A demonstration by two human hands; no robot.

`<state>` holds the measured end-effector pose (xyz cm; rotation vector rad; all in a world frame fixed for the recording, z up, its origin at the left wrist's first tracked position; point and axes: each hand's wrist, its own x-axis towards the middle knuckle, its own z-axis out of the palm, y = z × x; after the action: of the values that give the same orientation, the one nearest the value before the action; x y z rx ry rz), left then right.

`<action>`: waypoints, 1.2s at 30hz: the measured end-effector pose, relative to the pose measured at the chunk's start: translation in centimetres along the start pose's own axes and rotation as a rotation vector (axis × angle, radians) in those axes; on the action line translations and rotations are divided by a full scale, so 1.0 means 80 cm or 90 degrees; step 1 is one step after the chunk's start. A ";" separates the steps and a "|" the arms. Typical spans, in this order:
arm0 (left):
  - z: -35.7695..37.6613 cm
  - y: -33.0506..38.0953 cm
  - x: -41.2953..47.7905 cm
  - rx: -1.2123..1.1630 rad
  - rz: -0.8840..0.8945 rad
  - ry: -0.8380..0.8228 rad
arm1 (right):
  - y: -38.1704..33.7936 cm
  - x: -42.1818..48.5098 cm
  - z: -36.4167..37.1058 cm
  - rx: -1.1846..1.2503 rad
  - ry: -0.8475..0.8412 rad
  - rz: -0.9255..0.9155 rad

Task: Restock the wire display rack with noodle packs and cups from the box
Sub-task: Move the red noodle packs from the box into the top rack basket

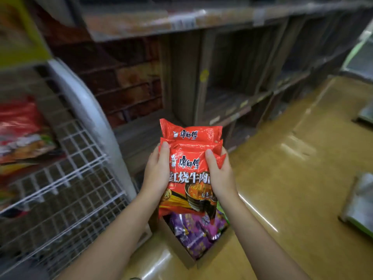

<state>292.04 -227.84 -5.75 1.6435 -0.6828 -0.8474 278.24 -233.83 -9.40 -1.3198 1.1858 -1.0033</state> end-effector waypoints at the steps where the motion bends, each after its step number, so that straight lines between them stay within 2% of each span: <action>1: -0.018 0.018 -0.009 -0.012 0.012 0.018 | -0.021 -0.008 0.011 0.004 -0.021 -0.010; 9: -0.184 0.093 -0.072 -0.091 0.058 0.171 | -0.150 -0.082 0.135 0.005 -0.188 -0.089; 15: -0.312 0.109 -0.098 -0.036 0.112 0.267 | -0.196 -0.132 0.244 -0.021 -0.303 -0.135; 18: -0.374 0.109 -0.101 0.002 0.136 0.253 | -0.207 -0.151 0.302 -0.005 -0.338 -0.139; 21: -0.433 0.099 -0.095 0.024 0.145 0.179 | -0.210 -0.164 0.357 -0.016 -0.346 -0.119; 27: -0.489 0.069 -0.065 0.195 0.107 0.024 | -0.202 -0.148 0.402 -0.051 -0.335 -0.098; 32: -0.484 0.056 -0.028 0.230 0.114 0.076 | -0.195 -0.118 0.416 -0.060 -0.344 -0.075; 36: -0.467 0.046 0.003 0.211 0.130 0.150 | -0.192 -0.075 0.429 -0.054 -0.408 -0.017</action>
<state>322.67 -207.90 2.78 1.8923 -0.8401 -0.3993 312.64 -222.97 2.77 -1.5684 0.7235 -0.4824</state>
